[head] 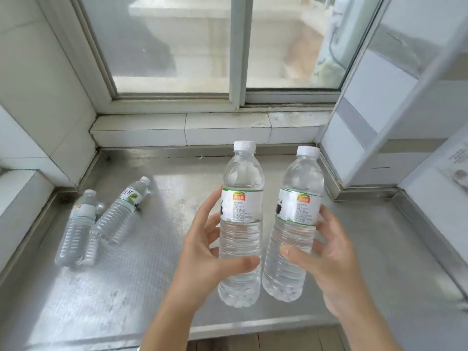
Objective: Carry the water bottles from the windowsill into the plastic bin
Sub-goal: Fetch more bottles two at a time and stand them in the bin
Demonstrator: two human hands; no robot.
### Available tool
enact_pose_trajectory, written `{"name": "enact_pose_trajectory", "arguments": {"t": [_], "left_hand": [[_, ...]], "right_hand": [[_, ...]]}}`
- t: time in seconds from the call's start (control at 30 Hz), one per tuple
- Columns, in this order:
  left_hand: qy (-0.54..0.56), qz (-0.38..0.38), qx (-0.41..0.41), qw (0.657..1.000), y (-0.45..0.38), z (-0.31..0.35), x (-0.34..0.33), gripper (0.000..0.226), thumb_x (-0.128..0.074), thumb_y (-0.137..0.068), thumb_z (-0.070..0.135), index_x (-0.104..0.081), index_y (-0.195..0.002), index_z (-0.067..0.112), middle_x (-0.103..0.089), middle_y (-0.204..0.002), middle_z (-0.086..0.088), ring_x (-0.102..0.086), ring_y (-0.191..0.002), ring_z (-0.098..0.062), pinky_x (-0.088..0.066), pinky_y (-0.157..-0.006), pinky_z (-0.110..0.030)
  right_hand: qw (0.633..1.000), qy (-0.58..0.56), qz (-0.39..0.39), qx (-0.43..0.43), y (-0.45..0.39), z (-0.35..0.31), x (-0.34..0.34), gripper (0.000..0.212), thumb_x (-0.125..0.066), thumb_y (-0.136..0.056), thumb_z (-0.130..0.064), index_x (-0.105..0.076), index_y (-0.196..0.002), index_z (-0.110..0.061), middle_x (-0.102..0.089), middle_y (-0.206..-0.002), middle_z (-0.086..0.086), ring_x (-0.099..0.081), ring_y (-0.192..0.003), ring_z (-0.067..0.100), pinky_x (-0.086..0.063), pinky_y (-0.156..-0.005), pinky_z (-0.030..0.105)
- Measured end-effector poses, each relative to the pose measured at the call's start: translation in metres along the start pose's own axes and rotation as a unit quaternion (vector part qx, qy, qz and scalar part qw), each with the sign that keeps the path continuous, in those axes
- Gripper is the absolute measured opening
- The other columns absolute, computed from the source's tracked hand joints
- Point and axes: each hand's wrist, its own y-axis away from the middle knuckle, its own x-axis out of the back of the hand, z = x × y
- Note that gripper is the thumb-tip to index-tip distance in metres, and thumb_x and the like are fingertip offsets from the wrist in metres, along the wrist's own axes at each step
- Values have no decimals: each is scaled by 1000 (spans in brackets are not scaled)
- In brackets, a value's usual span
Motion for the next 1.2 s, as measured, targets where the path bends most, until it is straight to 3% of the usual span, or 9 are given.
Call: {"name": "enact_pose_trajectory", "arguments": {"t": [0.13, 0.3, 0.47, 0.6, 0.73, 0.8, 0.93, 1.03, 1.2], "left_hand": [[-6, -43, -22, 999, 48, 9, -56, 112, -93, -43, 16, -45, -135, 59, -70, -122, 3, -67, -114, -17, -55, -92, -45], [-3, -136, -45, 990, 95, 20, -122, 109, -92, -42, 16, -48, -131, 60, -71, -119, 5, -67, -111, -16, -59, -85, -39], [1, -259, -64, 964, 119, 36, -184, 108, -91, -46, 10, -49, -134, 55, -71, -121, 2, -67, -113, -20, -56, -92, -47], [4, -359, -73, 931, 131, 46, -229, 110, -90, -48, 2, -49, -136, 52, -71, -122, 1, -66, -114, -20, -54, -95, -52], [12, -454, -84, 887, 142, 53, -266, 111, -90, -48, -2, -49, -137, 49, -71, -121, 2, -68, -110, -18, -58, -86, -35], [20, -493, -84, 866, 146, 55, -278, 110, -91, -47, 1, -50, -136, 51, -72, -120, 3, -69, -108, -17, -57, -83, -29], [38, -554, -72, 829, 153, 53, -297, 111, -92, -40, 15, -49, -135, 51, -72, -120, 1, -70, -109, -17, -58, -83, -32], [47, -586, -61, 807, 168, 47, -315, 111, -91, -36, 18, -50, -134, 51, -74, -113, -1, -71, -103, -16, -57, -78, -24], [36, -645, -54, 762, 215, 41, -350, 110, -91, -36, 19, -50, -129, 61, -74, -113, 3, -70, -105, -17, -55, -84, -39]], "right_hand": [[998, 2, 63, 15, 71, -4, 61, 93, -88, -40, -31, -51, -123, -52, -62, -120, -6, -60, -114, 22, -46, -97, 55], [987, 17, 157, 31, 158, -14, 123, 93, -86, -39, -25, -53, -123, -47, -63, -116, -5, -68, -98, 19, -55, -84, 53], [962, 31, 269, 44, 227, -24, 166, 85, -84, -43, -15, -53, -112, -55, -66, -106, -14, -68, -95, 9, -56, -84, 47], [932, 25, 359, 49, 269, -26, 188, 83, -83, -43, -18, -52, -104, -64, -63, -108, -16, -66, -98, 8, -56, -79, 40], [890, 26, 451, 62, 308, -31, 201, 83, -84, -45, -16, -52, -104, -65, -64, -104, -21, -66, -94, 3, -55, -73, 32], [867, 24, 494, 64, 323, -31, 202, 84, -84, -46, -15, -52, -107, -63, -64, -103, -20, -66, -93, 2, -55, -75, 33], [827, 25, 560, 54, 352, -27, 196, 89, -88, -56, -2, -51, -117, -54, -63, -105, -16, -66, -95, 3, -55, -79, 35], [792, 23, 609, 34, 378, -22, 191, 88, -89, -53, -6, -52, -117, -53, -61, -107, -17, -64, -99, 6, -58, -78, 40], [738, 29, 674, 24, 434, -18, 195, 87, -87, -46, -14, -54, -117, -51, -61, -105, -18, -64, -100, 8, -58, -73, 34]]}}
